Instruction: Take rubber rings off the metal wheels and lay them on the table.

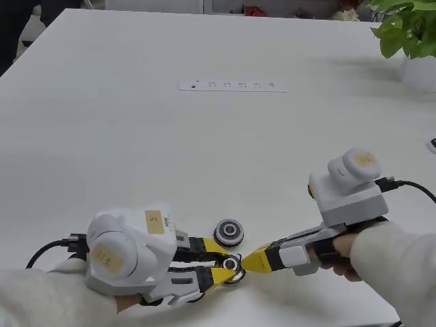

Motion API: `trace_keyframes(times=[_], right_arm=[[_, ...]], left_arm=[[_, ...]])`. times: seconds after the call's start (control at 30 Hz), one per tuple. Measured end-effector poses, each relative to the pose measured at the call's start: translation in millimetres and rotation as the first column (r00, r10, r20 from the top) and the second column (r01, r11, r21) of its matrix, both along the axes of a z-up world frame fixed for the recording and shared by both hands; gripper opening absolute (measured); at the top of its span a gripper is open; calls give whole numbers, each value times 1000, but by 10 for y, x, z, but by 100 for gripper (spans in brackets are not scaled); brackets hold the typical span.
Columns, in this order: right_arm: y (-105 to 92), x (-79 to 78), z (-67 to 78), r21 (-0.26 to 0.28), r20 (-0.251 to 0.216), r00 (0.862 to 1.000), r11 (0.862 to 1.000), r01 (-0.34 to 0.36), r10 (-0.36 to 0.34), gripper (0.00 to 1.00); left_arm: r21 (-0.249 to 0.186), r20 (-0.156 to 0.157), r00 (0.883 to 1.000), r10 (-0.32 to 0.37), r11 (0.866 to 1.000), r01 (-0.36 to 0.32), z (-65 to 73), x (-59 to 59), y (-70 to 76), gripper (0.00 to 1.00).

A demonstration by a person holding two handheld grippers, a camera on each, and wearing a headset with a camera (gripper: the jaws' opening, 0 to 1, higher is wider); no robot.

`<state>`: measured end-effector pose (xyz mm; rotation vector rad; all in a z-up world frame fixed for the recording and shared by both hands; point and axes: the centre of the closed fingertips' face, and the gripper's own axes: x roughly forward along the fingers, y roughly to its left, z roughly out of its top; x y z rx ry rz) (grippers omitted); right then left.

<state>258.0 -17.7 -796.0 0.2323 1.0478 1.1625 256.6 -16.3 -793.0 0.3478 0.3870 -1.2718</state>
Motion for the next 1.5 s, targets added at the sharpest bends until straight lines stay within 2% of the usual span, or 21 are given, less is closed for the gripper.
trace_keyframes(times=[0.33,0.43,0.73,1.5], right_arm=[[4,-7,6,4,1,1000,1000,-2,2,0],[7,-9,8,0,18,1000,1000,-15,15,0],[19,-13,14,2,25,999,1000,-21,21,0],[25,-11,32,8,27,999,1000,-24,24,0]], left_arm=[[-2,-1,1000,2,1000,-2,0,0,-2,14],[-2,-1,1000,1,1000,-1,-1,-2,-3,14],[-2,2,1000,2,1000,-2,0,-2,-4,14],[-7,1,1000,3,1000,-3,2,0,1,14]])
